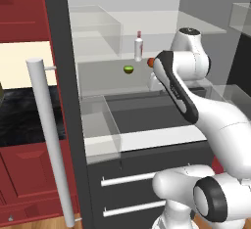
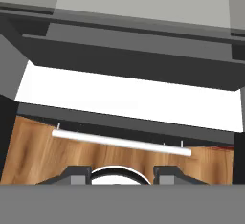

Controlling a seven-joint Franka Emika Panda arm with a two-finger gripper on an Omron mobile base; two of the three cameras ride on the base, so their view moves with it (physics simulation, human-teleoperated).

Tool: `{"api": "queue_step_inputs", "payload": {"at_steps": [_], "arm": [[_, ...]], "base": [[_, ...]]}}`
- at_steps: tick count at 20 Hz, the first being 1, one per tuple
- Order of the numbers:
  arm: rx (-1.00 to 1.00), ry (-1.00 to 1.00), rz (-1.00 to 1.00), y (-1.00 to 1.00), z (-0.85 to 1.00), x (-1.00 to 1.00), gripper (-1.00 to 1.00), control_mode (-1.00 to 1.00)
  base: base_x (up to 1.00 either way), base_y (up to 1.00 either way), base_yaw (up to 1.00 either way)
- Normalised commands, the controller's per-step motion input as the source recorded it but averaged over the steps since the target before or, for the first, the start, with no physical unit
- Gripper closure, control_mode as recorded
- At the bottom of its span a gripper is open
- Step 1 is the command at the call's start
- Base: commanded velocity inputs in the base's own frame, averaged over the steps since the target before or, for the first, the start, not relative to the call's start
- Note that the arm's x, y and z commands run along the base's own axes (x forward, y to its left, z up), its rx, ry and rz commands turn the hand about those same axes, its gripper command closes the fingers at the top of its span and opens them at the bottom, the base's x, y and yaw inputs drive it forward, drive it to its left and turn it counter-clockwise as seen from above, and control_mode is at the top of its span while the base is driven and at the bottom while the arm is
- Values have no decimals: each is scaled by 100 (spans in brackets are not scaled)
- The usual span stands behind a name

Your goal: Pick the kiwi and mango from the fridge and place them on the plate next to the blender to make a fruit smoothie.

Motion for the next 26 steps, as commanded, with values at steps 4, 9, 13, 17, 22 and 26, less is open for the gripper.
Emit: {"api": "queue_step_inputs", "payload": {"at_steps": [4, 9, 13, 17, 22, 26], "arm": [[0, -4, 0, 0, 0, -14, -100, -100], [0, -10, 0, -1, 0, -36, -100, -100], [2, -21, 0, 0, 0, -38, -100, -100], [9, -31, -4, 0, 0, -27, -100, -100], [13, -32, -9, 0, 0, -13, -100, -100], [10, -30, -10, 0, 0, -8, -100, -100]], "base": [[0, 0, 0], [0, 0, 0], [0, 0, 0], [0, 0, 0], [0, 0, 0], [0, 0, 0]]}}
